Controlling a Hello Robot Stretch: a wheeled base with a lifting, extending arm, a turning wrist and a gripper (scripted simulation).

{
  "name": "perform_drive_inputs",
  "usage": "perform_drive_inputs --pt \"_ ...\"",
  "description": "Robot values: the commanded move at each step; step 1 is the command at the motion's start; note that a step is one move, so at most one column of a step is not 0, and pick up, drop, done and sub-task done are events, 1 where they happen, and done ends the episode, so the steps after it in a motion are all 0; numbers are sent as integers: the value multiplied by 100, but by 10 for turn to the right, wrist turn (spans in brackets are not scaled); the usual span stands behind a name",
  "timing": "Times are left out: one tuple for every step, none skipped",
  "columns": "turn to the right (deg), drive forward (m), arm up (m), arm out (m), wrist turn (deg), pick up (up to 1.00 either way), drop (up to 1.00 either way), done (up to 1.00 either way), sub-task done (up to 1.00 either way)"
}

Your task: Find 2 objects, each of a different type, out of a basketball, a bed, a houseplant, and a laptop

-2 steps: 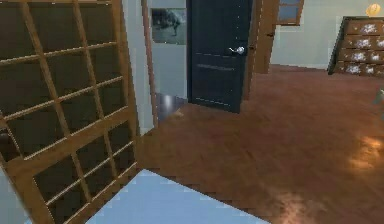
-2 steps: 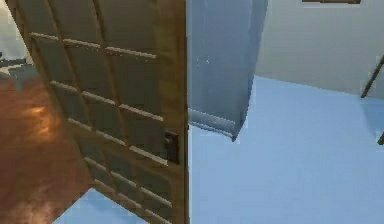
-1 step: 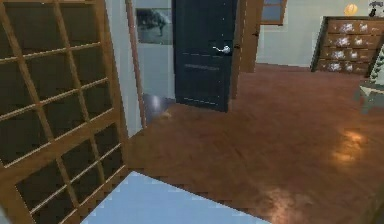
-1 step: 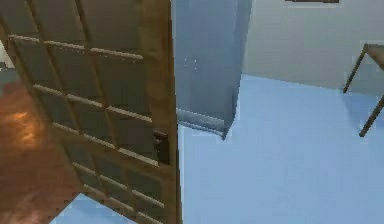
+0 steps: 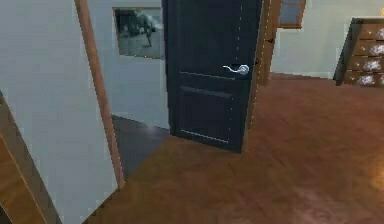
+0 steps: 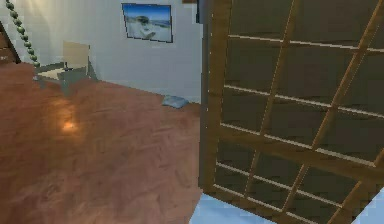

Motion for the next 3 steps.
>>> perform_drive_inputs --pt "0 60 0 0 0 0 0 0 0" --pt "0 95 0 0 0 0 0 0 0" --pt "450 0 0 0 0 0 0 0 0"
